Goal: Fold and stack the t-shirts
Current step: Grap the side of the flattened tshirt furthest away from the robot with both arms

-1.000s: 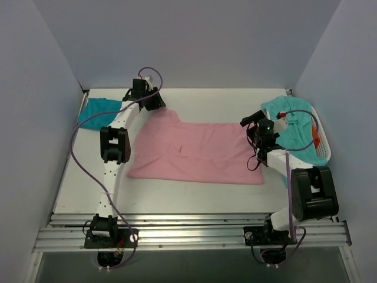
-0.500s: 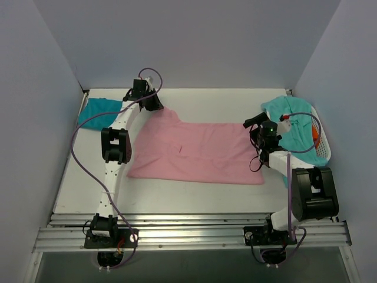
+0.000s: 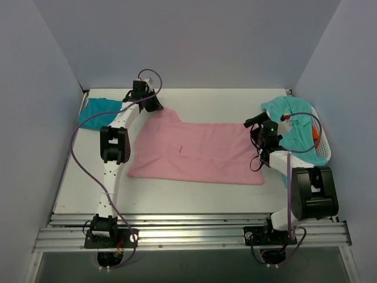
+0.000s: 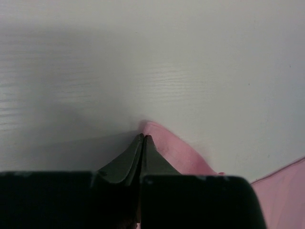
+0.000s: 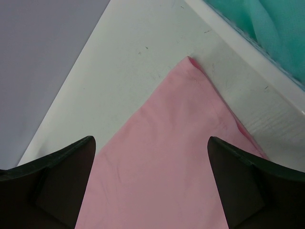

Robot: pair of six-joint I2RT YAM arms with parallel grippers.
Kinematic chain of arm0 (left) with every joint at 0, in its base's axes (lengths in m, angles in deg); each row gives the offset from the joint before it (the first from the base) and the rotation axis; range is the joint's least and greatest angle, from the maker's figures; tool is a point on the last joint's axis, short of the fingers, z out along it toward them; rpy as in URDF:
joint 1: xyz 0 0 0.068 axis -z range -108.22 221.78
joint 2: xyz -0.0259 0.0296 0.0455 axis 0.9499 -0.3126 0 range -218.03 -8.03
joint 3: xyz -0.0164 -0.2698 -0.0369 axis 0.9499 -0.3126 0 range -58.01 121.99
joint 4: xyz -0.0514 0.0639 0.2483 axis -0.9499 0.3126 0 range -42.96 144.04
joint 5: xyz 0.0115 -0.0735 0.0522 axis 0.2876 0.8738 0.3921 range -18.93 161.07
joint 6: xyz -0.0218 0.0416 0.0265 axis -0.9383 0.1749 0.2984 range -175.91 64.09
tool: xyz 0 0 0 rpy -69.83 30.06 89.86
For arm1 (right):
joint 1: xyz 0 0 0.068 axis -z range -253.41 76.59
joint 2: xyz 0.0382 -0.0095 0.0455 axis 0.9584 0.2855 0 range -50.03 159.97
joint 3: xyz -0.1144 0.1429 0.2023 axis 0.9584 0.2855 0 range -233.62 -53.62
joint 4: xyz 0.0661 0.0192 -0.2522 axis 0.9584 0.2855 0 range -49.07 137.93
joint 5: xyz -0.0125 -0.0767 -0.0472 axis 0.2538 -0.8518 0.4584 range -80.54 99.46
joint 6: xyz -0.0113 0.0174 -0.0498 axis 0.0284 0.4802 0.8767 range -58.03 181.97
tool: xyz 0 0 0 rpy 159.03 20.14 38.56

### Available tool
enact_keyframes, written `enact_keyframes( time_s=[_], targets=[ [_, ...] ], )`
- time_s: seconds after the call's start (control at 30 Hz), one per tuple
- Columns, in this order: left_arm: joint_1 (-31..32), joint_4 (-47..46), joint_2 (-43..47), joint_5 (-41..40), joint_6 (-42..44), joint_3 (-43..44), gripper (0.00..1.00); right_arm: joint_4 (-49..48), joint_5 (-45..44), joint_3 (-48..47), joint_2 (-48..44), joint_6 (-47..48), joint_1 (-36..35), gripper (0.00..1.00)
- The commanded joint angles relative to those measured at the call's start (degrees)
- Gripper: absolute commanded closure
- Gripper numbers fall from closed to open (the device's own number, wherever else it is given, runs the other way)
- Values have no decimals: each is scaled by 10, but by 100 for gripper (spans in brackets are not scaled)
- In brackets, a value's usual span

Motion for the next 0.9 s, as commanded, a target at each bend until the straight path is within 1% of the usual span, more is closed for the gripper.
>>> enact_keyframes(
  time_s=[0.0, 0.13, 0.23, 0.27, 0.33, 0.37, 0.47, 0.63, 0.77, 0.87],
  targets=[
    [-8, 1, 15, -9, -5, -67, 98, 6, -18, -40, 23, 13, 8, 0],
    [-8, 3, 13, -13, -7, -66, 98, 21, -16, -110, 84, 18, 12, 0],
    [-8, 0, 15, -13, -8, -68, 98, 22, -18, -150, 150, 22, 14, 0],
    [-8, 0, 14, -13, -8, -68, 98, 39, -16, -189, 192, 26, 15, 0],
    [-9, -2, 17, -13, -9, -71, 98, 64, -10, -235, 236, 31, 21, 0],
    [-9, -5, 17, -13, -10, -73, 98, 85, -5, -275, 276, 33, 22, 1],
    [-11, -16, 23, -16, -16, -89, 98, 115, -5, -321, 325, 39, 26, 1],
    [-18, -60, 49, -38, -48, -140, 98, 134, -27, -351, 333, 49, 26, 1],
    [-21, -71, 63, -59, -64, -160, 98, 158, -48, -360, 316, 58, 27, 1],
    [-22, -96, 86, -85, -74, -197, 98, 181, -65, -372, 306, 74, 26, 0]
  ],
)
